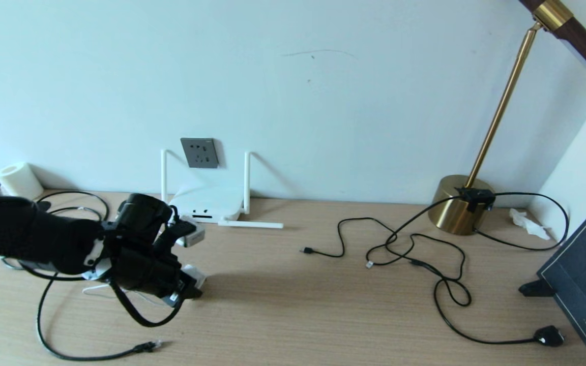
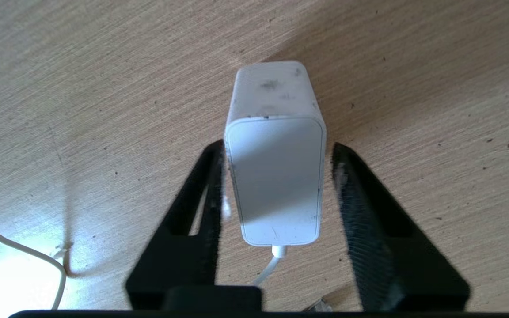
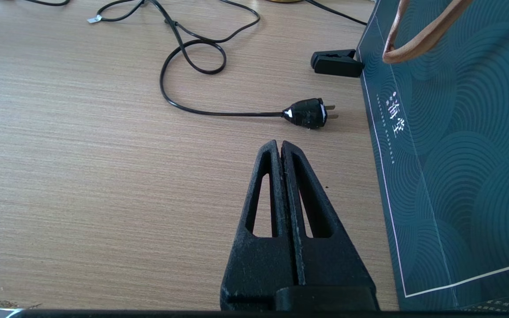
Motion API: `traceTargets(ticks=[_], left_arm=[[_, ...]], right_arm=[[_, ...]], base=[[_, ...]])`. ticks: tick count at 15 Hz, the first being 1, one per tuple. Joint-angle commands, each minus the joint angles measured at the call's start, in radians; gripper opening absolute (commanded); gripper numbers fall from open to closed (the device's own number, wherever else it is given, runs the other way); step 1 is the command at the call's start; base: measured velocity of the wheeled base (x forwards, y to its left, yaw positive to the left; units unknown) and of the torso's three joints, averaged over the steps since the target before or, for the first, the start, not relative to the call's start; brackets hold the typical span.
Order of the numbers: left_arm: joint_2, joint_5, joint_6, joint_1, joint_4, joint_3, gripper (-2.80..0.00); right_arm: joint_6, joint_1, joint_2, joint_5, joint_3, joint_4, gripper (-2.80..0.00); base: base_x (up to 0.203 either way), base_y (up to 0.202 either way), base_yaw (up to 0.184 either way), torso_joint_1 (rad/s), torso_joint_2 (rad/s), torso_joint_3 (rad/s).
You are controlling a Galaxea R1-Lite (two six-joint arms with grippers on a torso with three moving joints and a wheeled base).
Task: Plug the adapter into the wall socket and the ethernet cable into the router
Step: Pick up plug, then align plug and socket
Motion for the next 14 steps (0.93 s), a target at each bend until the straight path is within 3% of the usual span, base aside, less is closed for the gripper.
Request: traceTargets(ticks=[1,9,12,14], left_arm=[[-0.007,0.001,0.002,-0.001,0.001,0.005,-2.80],[-0.127,-0.020,-0.008,0.012,-0.009,0.029,-2.80],[-0.212,-0.121,-0.014,0.159,-0.083,0.098,-2.80],[-0.232,-0.231,-0.017,0.321,-0.280,0.190,-2.80]], right_arm=[[-0.001,0.000,0.000,0.000,0.000,0.002,-2.80],[-0.001,0.000,0.000,0.000,0.000,0.002,-2.80],[0.000,0.000,0.000,0.000,0.000,0.002,-2.80],[-0.001,0.000,0.000,0.000,0.000,0.002,-2.80]], base=[[0.000,0.000,0.000,0.000,0.00,0.000],[0.000,0.000,0.000,0.000,0.00,0.000],[0.000,0.000,0.000,0.000,0.00,0.000],[0.000,0.000,0.000,0.000,0.00,0.000]])
